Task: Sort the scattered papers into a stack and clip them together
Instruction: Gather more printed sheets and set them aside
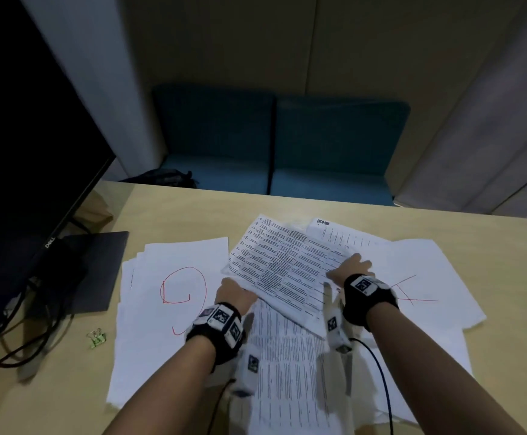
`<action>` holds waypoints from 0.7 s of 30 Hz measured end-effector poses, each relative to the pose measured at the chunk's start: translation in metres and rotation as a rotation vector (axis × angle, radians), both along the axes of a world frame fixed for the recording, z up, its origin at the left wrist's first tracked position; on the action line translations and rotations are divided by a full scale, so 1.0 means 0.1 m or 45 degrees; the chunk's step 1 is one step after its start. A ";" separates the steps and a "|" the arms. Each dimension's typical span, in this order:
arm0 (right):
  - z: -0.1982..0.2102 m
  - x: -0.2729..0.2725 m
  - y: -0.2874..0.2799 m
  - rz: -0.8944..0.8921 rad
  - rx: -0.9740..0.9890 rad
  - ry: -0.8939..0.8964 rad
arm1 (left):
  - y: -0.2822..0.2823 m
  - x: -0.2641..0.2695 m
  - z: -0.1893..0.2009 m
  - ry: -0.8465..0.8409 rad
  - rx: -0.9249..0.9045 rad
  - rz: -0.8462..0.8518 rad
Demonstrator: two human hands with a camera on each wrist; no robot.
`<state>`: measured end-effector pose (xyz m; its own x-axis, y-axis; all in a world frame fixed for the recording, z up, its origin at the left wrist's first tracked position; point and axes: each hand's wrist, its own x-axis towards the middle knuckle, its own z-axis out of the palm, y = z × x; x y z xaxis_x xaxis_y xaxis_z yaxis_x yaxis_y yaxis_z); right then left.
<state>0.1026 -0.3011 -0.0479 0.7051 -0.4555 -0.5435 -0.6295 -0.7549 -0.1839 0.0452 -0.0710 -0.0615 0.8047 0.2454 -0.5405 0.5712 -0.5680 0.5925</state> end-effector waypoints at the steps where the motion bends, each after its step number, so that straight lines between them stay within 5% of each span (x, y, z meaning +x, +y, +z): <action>1: -0.02 0.03 -0.03 -0.046 0.040 0.013 | -0.01 0.04 -0.02 0.035 -0.151 0.195; 4: -0.10 0.02 -0.09 -0.012 0.087 0.067 | -0.03 0.10 -0.06 0.122 -0.544 0.603; 7: -0.22 -0.06 -0.10 0.100 0.085 0.011 | -0.04 0.17 -0.13 0.120 -0.590 0.711; 11: -0.30 -0.13 -0.12 0.184 0.104 -0.094 | -0.07 0.21 -0.14 0.047 -0.459 0.588; 15: -0.25 -0.15 -0.16 0.278 0.120 -0.089 | -0.19 0.26 -0.05 -0.069 -0.685 0.576; 21: 0.06 -0.05 -0.29 0.182 0.122 -0.327 | -0.34 0.30 0.48 -0.580 -0.513 -0.026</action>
